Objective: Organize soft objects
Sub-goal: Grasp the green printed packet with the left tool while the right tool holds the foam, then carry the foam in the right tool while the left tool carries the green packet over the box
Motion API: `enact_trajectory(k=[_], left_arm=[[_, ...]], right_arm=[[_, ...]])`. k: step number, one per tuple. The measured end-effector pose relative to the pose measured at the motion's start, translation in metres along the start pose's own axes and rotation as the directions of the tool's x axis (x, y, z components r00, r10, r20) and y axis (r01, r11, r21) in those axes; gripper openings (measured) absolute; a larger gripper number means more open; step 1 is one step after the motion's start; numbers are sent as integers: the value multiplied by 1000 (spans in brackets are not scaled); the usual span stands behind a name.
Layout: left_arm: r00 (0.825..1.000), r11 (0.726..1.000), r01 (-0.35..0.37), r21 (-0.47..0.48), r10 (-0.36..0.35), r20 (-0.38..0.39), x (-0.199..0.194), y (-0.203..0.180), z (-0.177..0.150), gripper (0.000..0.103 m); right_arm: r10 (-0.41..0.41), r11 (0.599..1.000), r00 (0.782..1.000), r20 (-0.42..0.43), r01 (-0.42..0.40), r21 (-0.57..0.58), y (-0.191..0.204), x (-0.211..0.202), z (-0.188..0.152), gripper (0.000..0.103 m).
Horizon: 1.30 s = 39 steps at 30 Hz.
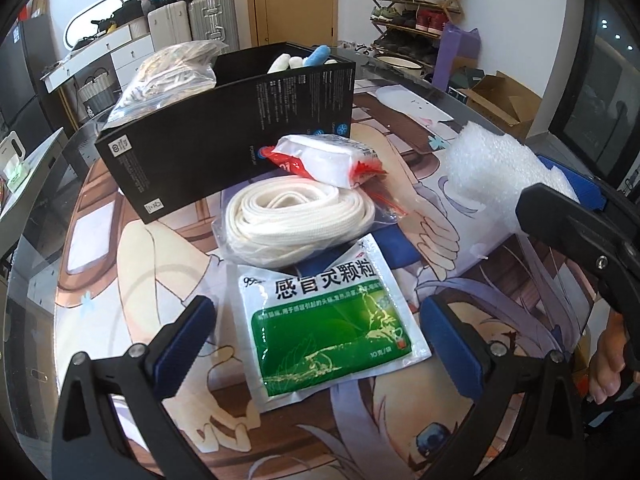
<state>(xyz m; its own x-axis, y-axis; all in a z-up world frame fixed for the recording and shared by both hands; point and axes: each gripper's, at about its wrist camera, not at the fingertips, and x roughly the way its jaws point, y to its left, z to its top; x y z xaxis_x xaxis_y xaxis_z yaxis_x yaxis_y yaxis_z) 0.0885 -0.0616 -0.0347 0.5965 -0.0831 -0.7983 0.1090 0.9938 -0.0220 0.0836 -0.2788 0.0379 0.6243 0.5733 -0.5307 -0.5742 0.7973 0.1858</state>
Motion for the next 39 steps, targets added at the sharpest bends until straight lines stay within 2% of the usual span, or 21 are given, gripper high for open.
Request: enact_trajectory(k=[2, 5, 7, 10, 15, 21, 39], left_arm=[[1000, 1000, 8, 11, -8, 15, -3, 1, -1, 92], [999, 999, 26, 31, -27, 33, -8, 1, -4, 83], [998, 999, 29, 38, -31, 46, -13, 3, -6, 68], [997, 998, 45, 37, -47, 58, -17, 8, -9, 62], [994, 998, 65, 17, -67, 85, -27, 20, -16, 58], [986, 997, 79, -5, -78, 147, -46, 34, -19, 58], [963, 998, 9, -60, 8, 270, -77, 57, -2, 58]], right_arm=[[1, 1000, 1000, -1, -1, -4, 1, 0, 0, 69], [1, 1000, 1000, 2, -1, -7, 2, 0, 1, 69], [2, 1000, 1000, 3, -2, -6, 2, 0, 1, 69], [0, 1000, 1000, 4, 0, -9, 3, -1, 1, 69], [3, 1000, 1000, 5, -3, -10, 3, -2, 2, 69], [6, 1000, 1000, 5, -6, -14, 6, -1, 2, 69], [36, 998, 998, 41, -34, -45, 16, -2, 25, 69]])
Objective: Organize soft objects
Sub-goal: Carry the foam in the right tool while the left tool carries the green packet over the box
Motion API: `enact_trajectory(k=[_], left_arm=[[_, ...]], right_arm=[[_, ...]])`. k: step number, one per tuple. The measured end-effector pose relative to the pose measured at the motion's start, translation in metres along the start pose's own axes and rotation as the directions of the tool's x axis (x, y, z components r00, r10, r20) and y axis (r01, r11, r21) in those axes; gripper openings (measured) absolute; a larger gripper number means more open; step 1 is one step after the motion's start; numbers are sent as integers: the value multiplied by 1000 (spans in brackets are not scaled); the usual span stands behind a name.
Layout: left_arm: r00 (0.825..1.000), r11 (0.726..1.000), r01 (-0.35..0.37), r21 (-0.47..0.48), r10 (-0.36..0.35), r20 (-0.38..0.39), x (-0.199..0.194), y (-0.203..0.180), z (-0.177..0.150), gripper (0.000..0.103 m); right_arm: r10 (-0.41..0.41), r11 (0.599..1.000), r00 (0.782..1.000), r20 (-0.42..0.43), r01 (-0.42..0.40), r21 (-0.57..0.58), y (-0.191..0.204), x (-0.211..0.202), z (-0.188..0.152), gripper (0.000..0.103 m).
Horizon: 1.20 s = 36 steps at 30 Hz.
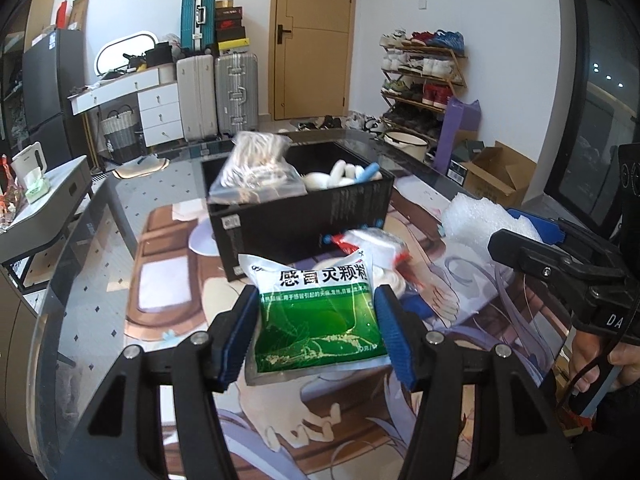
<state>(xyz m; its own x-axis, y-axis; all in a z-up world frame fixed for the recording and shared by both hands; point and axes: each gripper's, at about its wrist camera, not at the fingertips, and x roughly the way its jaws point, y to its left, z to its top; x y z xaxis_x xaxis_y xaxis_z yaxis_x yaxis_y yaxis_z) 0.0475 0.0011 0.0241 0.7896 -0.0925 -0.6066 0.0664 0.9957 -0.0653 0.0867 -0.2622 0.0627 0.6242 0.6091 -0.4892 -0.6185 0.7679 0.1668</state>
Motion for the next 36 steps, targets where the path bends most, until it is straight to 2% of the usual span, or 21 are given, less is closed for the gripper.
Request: enact_trajectory(k=[14, 21, 36], left_arm=[[997, 999, -28, -18, 29, 77, -6, 12, 26, 58], [991, 998, -48, -44, 53, 123, -6, 28, 42, 58], [984, 994, -94, -59, 102, 148, 17, 47, 65, 58]], right_arm=[[1, 999, 1000, 26, 0, -48, 7, 14, 30, 69], [-28, 998, 999, 27, 30, -53, 3, 28, 47, 69], [-48, 996, 998, 28, 50, -76, 0, 64, 73, 69]])
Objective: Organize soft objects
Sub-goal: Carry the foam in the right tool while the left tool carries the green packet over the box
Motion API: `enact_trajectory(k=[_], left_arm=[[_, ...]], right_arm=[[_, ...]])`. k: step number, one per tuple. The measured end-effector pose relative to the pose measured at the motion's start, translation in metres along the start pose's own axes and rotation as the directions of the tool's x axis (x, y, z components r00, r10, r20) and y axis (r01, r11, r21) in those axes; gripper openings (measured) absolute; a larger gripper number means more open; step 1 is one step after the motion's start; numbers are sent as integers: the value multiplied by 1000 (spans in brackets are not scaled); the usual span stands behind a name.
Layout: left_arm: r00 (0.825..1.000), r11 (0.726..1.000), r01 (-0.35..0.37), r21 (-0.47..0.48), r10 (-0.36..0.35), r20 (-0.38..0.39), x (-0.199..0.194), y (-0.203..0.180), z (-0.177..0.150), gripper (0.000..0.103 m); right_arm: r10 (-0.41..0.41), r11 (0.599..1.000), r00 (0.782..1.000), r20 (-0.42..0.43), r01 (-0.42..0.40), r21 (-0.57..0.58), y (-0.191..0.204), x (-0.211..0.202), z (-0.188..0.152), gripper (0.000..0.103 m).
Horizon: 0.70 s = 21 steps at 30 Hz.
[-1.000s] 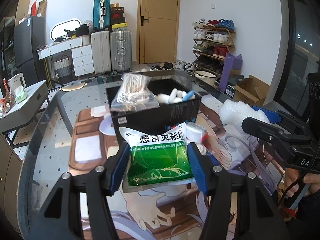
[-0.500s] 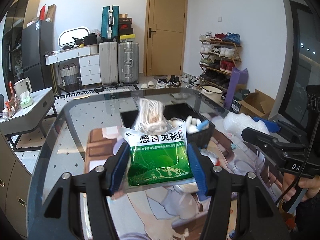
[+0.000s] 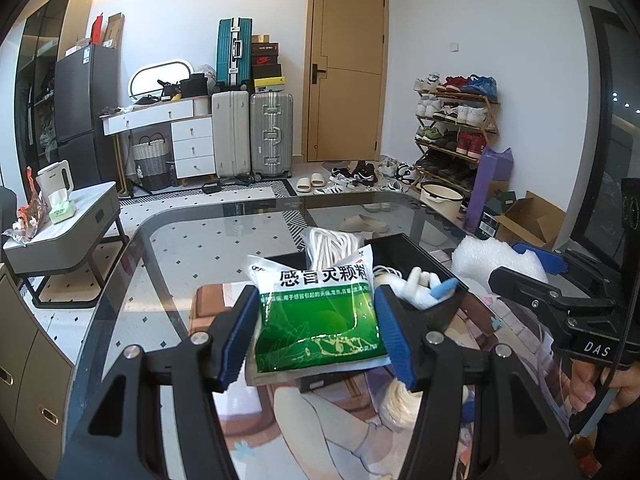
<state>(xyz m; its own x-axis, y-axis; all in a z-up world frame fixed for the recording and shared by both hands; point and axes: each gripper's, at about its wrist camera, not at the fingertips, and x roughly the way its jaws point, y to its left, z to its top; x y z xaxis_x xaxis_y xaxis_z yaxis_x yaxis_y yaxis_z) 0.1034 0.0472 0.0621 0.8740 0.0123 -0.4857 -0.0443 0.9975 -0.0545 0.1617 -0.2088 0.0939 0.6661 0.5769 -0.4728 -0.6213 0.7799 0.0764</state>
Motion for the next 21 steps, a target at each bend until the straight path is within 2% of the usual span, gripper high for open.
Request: enact_trajectory(k=[21], left_arm=[[999, 1000, -19, 22, 20, -36, 60, 2, 22, 58]], right_arm=[[-27, 998, 997, -77, 23, -55, 0, 76, 17, 69]])
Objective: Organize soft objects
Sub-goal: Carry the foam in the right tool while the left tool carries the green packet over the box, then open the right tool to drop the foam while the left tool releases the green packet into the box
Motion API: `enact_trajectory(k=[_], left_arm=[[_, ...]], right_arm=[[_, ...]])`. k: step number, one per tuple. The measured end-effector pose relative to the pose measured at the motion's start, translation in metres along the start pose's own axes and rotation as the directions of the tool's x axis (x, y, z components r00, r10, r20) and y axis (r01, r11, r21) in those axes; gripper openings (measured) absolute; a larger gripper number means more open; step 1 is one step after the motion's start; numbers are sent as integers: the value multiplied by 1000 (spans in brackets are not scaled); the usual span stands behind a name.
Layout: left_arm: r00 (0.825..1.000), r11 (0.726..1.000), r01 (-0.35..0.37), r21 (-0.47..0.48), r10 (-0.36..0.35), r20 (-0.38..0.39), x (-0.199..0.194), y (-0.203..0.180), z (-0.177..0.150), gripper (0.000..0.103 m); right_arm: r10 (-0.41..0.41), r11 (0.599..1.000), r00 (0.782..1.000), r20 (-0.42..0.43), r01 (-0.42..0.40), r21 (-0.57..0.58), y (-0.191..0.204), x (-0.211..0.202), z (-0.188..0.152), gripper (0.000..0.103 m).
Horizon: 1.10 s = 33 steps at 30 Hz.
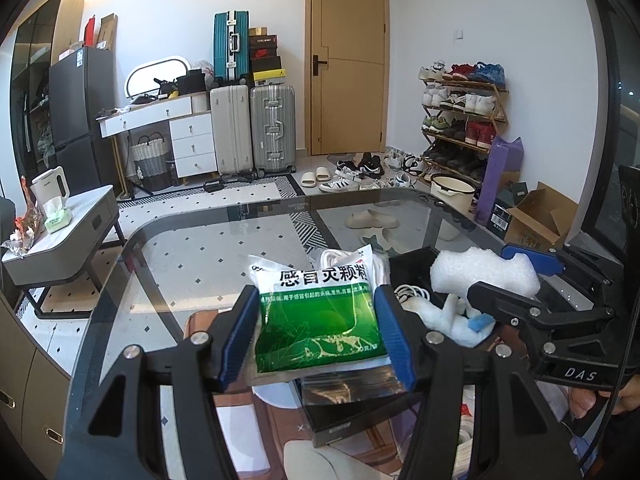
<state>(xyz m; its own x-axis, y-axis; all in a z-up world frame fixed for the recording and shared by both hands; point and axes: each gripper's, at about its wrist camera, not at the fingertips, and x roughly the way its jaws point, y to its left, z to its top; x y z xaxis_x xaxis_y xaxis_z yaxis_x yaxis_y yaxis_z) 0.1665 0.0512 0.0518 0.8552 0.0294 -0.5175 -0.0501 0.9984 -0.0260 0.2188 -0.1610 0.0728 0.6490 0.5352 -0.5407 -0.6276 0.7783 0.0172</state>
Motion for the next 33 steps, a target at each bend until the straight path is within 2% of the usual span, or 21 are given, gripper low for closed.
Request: enact_trajectory(k=[17, 28, 33], left_arm=[[996, 998, 57, 34, -54, -71, 36, -9, -5, 58], [990, 995, 94, 32, -91, -104, 42, -10, -11, 58], [983, 991, 129, 44, -121, -138, 46, -15, -14, 59]], right_arm=[[-39, 994, 996, -83, 29, -110, 12, 50, 5, 69], [-82, 977, 992, -93, 61, -206, 16, 50, 4, 69], [-95, 978, 993, -75, 79, -194, 11, 41, 4, 69]])
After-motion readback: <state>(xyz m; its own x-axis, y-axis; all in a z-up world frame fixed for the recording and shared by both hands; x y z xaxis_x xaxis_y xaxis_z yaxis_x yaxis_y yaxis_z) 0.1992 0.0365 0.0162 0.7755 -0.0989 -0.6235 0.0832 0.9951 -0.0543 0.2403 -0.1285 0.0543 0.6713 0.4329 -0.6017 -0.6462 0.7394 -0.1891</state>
